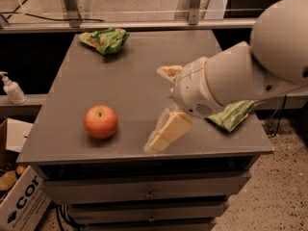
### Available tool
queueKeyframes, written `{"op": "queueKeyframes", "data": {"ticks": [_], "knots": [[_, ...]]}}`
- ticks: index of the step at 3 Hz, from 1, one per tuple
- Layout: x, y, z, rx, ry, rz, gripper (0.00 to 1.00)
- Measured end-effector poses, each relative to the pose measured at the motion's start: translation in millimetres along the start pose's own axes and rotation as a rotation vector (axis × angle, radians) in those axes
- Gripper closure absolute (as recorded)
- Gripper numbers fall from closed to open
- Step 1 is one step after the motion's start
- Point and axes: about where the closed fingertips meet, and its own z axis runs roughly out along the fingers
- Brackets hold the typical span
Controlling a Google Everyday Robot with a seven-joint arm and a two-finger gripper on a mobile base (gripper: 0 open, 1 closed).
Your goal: Move apple near green rice chip bag
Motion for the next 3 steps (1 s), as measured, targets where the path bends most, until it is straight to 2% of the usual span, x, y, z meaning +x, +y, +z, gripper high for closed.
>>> {"op": "queueKeyframes", "data": {"ticks": [1, 2, 3], "knots": [[17.0, 0.1, 42.3, 0.04, 0.011, -0.031, 0.0], [24.7, -5.7, 76.3, 0.065, 0.023, -0.02, 0.0], [26.8, -10.2, 101.2, 0.054, 0.021, 0.058, 0.0]]}}
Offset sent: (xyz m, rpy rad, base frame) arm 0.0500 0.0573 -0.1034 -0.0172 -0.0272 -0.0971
